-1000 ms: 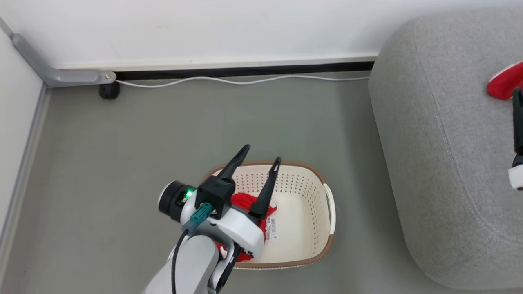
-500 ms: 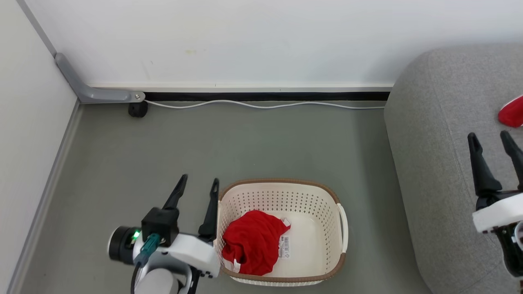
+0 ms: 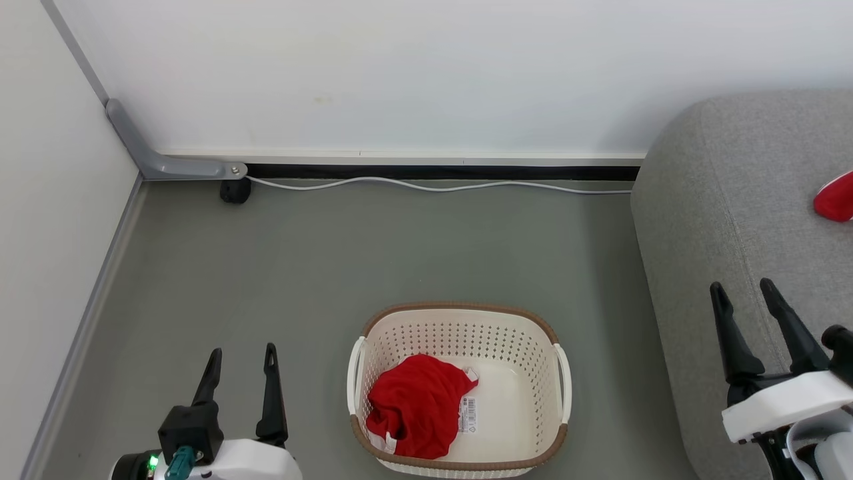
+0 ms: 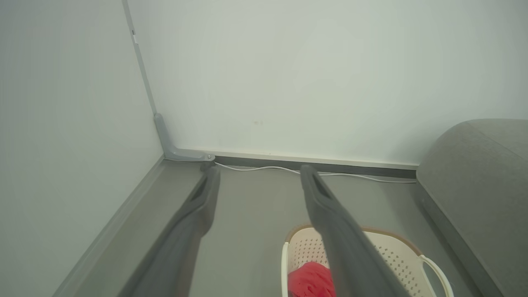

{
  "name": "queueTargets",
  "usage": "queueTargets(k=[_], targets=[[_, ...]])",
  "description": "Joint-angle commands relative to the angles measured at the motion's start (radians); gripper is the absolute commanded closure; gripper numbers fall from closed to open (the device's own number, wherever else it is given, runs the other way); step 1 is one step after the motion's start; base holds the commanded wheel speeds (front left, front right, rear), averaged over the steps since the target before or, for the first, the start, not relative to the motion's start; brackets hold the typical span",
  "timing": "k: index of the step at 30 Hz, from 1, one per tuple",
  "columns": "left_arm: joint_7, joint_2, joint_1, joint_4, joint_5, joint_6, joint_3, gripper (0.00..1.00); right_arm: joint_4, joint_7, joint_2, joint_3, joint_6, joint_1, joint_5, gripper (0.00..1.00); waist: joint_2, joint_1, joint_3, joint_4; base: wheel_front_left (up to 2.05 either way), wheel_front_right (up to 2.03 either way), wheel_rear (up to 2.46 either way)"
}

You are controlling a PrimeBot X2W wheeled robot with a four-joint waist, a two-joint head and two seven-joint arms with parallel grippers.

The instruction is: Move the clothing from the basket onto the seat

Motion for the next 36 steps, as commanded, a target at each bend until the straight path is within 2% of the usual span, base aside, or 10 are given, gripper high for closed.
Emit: queueTargets(k=[1,11,25,30,36], targets=[[-0.006,0.006,-0.004,-0.034,0.012,0.006,0.04,0.0,-0.024,-0.005,-0.014,0.012,0.004,0.007,-0.018,0.0,0.0,0.0,-0.003,0.001,0.0,0.0,0.0],[-0.006,0.005,0.054,-0.051,0.013,-0.001,0.053,0.0,-0.025,-0.005,0.01,0.001,0.004,0.039,-0.058,0.0,0.0,0.0,-0.017,-0.004,0.0,0.0,0.0],[-0.006,0.005,0.044,-0.052,0.002,0.001,0.012,0.0,-0.024,-0.005,0.013,-0.001,0.004,0.029,-0.054,0.0,0.0,0.0,-0.001,-0.015,0.0,0.0,0.0],[-0.006,0.005,0.028,-0.052,-0.012,0.007,-0.026,0.0,-0.036,-0.005,-0.001,0.0,0.004,0.018,-0.045,0.0,0.0,0.0,0.032,-0.02,0.0,0.0,0.0],[-0.006,0.005,-0.013,-0.049,-0.043,0.037,-0.096,0.0,-0.066,-0.005,-0.033,0.01,0.004,-0.021,-0.026,0.0,0.0,0.0,0.104,-0.032,0.0,0.0,0.0]])
